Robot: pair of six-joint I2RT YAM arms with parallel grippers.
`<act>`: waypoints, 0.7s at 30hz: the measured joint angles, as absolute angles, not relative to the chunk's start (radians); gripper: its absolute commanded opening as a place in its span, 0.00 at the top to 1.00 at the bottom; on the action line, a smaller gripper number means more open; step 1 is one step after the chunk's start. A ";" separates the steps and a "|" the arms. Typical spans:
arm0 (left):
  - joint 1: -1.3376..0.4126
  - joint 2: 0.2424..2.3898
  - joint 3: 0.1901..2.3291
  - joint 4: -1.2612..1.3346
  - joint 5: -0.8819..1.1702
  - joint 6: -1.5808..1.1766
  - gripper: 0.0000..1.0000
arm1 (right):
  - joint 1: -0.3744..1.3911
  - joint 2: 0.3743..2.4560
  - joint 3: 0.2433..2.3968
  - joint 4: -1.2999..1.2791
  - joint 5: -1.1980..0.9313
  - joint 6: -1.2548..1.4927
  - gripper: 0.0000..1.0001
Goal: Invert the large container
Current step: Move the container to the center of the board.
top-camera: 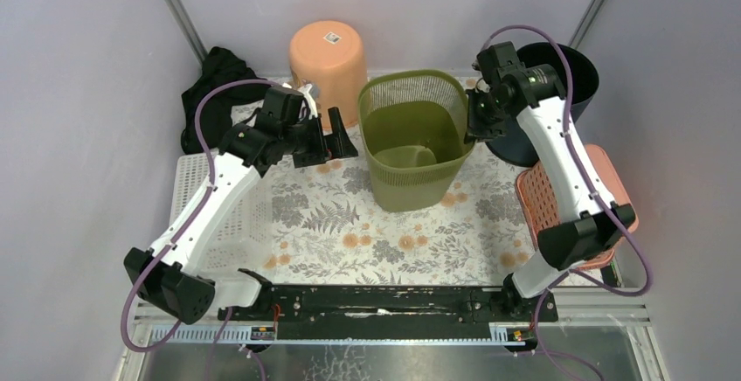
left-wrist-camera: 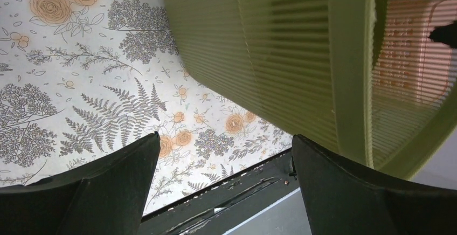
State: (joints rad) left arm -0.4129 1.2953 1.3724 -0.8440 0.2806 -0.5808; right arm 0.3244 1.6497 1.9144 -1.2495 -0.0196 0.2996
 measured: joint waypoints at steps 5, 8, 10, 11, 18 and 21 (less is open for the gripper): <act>-0.411 1.295 1.393 -0.849 0.274 -0.581 0.00 | 0.323 1.545 1.861 -1.319 -0.023 0.300 1.00; -0.411 1.291 1.417 -0.847 0.271 -0.581 0.00 | 0.324 1.471 1.838 -1.346 -0.043 0.302 1.00; -0.411 1.282 1.421 -0.848 0.271 -0.582 0.00 | 0.327 1.424 1.814 -1.353 -0.051 0.309 1.00; -0.411 1.277 1.421 -0.848 0.271 -0.582 0.00 | 0.328 1.395 1.795 -1.351 -0.057 0.315 1.00; -0.411 1.235 1.418 -0.848 0.270 -0.587 0.00 | 0.348 1.279 1.644 -1.349 -0.068 0.353 0.97; -0.411 1.209 1.399 -0.847 0.269 -0.590 0.00 | 0.359 1.274 1.602 -1.348 -0.052 0.369 0.91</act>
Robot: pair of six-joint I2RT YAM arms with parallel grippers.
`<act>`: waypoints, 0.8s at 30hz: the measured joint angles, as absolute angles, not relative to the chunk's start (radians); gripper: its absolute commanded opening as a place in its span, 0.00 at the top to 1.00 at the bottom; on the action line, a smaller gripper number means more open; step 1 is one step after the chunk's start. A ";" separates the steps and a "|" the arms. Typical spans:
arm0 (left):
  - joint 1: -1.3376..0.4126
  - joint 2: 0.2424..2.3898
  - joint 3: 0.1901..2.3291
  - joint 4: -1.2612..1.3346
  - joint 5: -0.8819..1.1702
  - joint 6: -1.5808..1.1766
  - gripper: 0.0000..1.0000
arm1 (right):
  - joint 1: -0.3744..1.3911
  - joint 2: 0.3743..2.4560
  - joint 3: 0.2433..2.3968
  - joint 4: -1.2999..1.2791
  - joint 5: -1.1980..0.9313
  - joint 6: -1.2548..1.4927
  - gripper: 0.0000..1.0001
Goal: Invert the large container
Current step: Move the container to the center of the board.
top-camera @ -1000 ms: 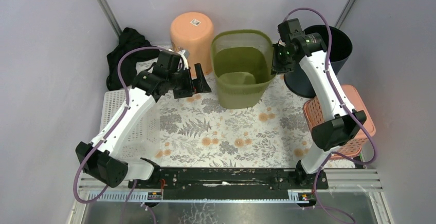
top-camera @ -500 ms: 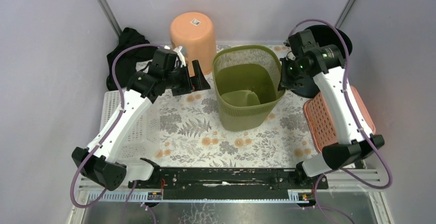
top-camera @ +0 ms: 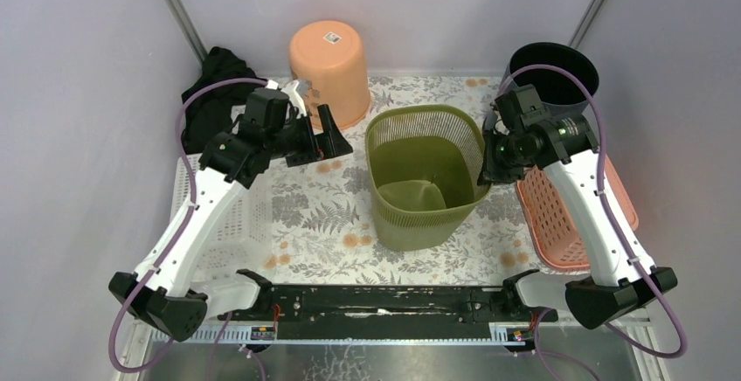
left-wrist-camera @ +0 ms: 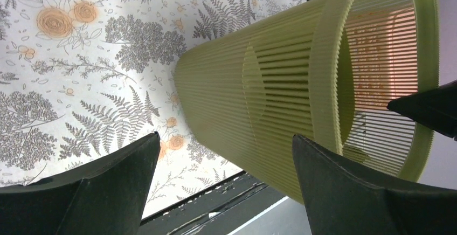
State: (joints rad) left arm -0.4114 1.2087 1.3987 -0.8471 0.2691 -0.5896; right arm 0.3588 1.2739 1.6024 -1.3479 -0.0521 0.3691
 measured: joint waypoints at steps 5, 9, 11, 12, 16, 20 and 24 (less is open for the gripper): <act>-0.411 1.182 1.340 -0.843 0.270 -0.596 0.00 | 0.368 1.267 1.567 -1.312 -0.027 0.404 0.66; -0.411 1.180 1.299 -0.841 0.270 -0.598 0.00 | 0.378 1.256 1.567 -1.268 -0.018 0.427 0.55; -0.411 1.180 1.286 -0.839 0.270 -0.598 0.00 | 0.379 1.257 1.576 -1.267 -0.006 0.430 0.53; -0.411 1.179 1.280 -0.838 0.270 -0.598 0.00 | 0.380 1.259 1.588 -1.272 0.002 0.432 0.51; -0.411 1.178 1.259 -0.820 0.273 -0.599 0.00 | 0.380 1.279 1.679 -1.295 0.032 0.435 0.45; -0.411 1.178 1.242 -0.794 0.287 -0.601 0.00 | 0.380 1.318 1.825 -1.331 0.045 0.436 0.43; -0.411 1.184 1.239 -0.773 0.304 -0.601 0.00 | 0.387 1.370 1.970 -1.356 0.039 0.442 0.37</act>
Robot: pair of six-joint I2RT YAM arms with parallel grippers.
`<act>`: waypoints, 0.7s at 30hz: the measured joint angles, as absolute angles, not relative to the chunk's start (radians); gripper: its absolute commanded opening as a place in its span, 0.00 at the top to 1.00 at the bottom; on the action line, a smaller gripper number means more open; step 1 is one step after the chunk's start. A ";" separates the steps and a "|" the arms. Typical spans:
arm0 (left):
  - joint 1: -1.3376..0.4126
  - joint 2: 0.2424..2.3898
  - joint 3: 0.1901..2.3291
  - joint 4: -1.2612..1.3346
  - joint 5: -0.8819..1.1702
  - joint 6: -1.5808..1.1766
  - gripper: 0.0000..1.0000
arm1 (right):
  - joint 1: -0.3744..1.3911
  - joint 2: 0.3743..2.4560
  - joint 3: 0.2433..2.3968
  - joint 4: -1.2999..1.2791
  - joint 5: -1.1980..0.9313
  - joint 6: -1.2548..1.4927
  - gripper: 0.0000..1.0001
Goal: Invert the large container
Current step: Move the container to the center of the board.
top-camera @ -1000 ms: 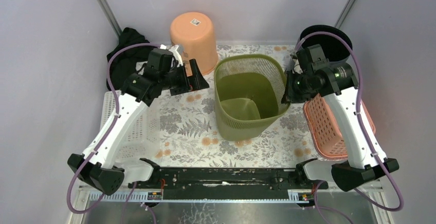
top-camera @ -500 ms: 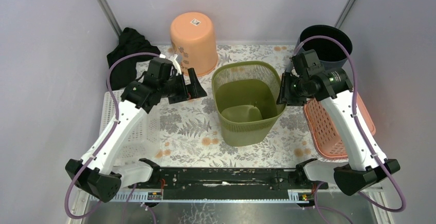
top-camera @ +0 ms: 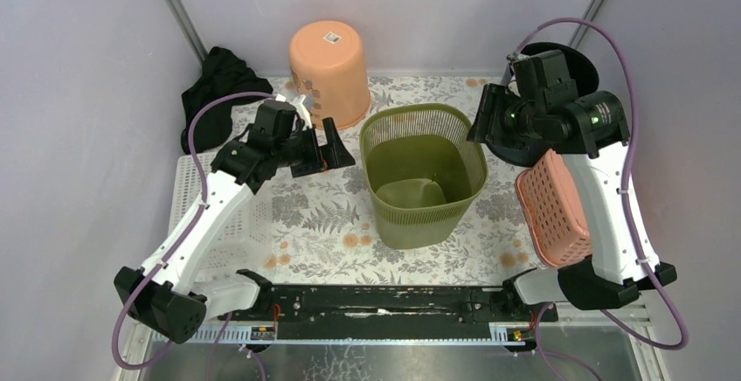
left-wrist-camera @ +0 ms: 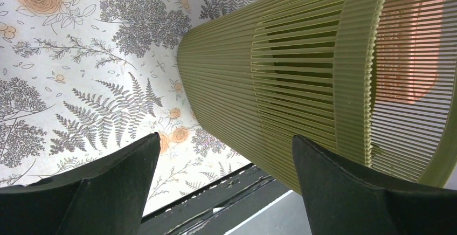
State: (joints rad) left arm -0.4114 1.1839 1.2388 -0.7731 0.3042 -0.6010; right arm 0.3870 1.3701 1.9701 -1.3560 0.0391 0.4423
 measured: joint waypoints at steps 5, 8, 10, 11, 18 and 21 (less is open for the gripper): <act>-0.406 1.182 1.221 -0.763 0.305 -0.600 0.00 | 0.518 1.457 2.075 -1.384 0.036 0.473 0.33; -0.389 1.177 1.210 -0.762 0.303 -0.598 0.00 | 0.650 1.572 2.194 -1.407 0.044 0.505 0.33; -0.366 1.166 1.203 -0.764 0.302 -0.593 0.00 | 0.731 1.661 2.290 -1.424 0.053 0.529 0.33; -0.354 1.160 1.201 -0.765 0.299 -0.591 0.00 | 0.770 1.703 2.332 -1.425 0.059 0.541 0.33; -0.240 1.098 1.200 -0.773 0.300 -0.557 0.00 | 0.963 1.870 2.409 -1.419 0.072 0.614 0.35; -0.206 1.092 1.199 -0.780 0.309 -0.537 0.00 | 1.011 1.906 2.410 -1.406 0.076 0.634 0.36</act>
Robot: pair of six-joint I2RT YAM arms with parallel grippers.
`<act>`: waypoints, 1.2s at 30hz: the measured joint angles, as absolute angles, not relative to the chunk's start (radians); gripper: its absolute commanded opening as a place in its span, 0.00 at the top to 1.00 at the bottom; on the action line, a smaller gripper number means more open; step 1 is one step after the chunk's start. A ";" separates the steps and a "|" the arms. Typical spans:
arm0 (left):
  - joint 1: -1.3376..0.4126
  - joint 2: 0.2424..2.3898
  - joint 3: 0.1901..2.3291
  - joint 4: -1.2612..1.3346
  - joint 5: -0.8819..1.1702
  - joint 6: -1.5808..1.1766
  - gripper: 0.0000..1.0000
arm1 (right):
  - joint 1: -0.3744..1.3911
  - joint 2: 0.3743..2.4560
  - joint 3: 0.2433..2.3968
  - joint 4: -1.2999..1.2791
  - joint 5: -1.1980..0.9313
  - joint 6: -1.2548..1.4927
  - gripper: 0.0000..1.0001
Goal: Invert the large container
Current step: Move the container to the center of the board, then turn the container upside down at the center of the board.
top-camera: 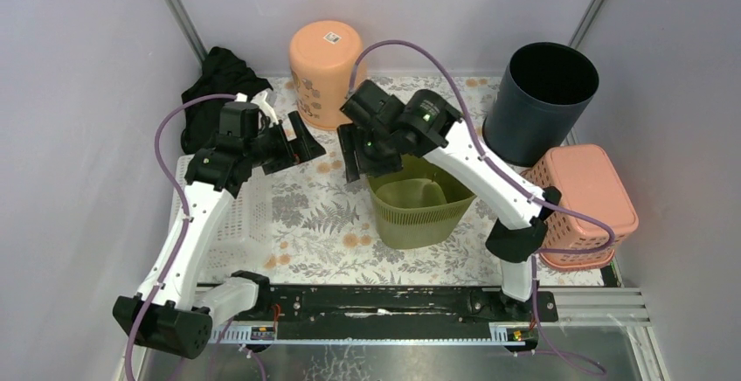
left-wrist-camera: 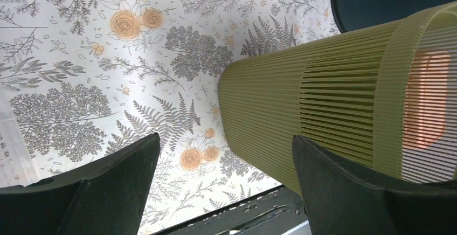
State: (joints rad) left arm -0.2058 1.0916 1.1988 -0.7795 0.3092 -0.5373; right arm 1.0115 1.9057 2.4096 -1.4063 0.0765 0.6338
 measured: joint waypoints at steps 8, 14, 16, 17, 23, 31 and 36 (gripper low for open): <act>-0.175 1.092 1.183 -0.788 0.335 -0.503 0.00 | 1.047 1.974 2.407 -1.425 0.183 0.671 0.48; -0.168 1.092 1.182 -0.795 0.352 -0.494 0.00 | 1.047 2.020 2.407 -1.438 0.228 0.680 0.58; -0.168 1.092 1.182 -0.798 0.356 -0.494 0.00 | 1.047 2.035 2.407 -1.440 0.228 0.680 0.63; -0.168 1.092 1.183 -0.800 0.358 -0.494 0.00 | 1.047 2.042 2.407 -1.440 0.228 0.680 0.65; -0.168 1.092 1.182 -0.801 0.361 -0.495 0.00 | 1.045 2.052 2.398 -1.453 0.228 0.673 0.95; -0.168 1.120 1.183 -0.801 0.366 -0.501 0.00 | 1.045 2.029 2.365 -1.457 0.236 0.650 1.00; -0.168 1.118 1.183 -0.801 0.363 -0.511 0.00 | 1.040 2.024 2.361 -1.458 0.226 0.626 1.00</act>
State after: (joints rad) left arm -0.1680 1.1175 1.1828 -0.8005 0.3634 -0.5110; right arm 1.0401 2.0239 2.3611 -1.4578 0.2264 0.6262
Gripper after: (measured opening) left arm 0.998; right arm 0.104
